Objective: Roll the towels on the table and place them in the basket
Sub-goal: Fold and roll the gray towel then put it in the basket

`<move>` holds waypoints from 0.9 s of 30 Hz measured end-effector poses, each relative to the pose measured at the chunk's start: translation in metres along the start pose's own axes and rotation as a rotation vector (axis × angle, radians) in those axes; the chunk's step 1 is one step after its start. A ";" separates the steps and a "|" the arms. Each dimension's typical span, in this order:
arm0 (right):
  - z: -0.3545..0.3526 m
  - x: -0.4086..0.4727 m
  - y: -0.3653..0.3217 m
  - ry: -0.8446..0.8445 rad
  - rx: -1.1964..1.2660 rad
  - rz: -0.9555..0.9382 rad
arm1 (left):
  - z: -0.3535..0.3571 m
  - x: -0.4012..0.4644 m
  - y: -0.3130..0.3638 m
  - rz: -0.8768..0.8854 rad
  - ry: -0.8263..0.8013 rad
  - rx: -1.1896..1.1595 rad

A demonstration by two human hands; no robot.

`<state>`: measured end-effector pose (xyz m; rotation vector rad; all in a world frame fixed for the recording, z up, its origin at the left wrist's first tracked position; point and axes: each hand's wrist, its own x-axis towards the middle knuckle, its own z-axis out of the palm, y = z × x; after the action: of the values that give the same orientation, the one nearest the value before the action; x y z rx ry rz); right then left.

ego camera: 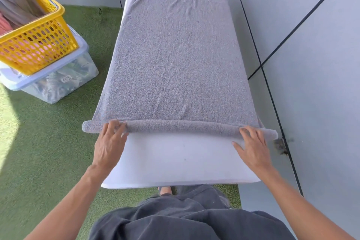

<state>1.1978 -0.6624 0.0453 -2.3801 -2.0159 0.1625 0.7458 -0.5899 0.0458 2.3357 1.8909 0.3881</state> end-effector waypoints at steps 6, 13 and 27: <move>-0.013 0.025 -0.002 -0.058 0.074 0.039 | 0.003 0.018 -0.003 -0.032 -0.090 0.052; -0.038 0.047 0.021 -0.508 0.189 0.023 | -0.007 0.045 -0.024 -0.100 -0.440 -0.036; 0.009 0.022 -0.002 0.000 0.103 0.022 | 0.014 0.019 0.005 0.035 -0.093 -0.047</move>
<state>1.1989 -0.6410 0.0350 -2.3401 -1.9317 0.2600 0.7579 -0.5711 0.0360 2.3176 1.7819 0.3181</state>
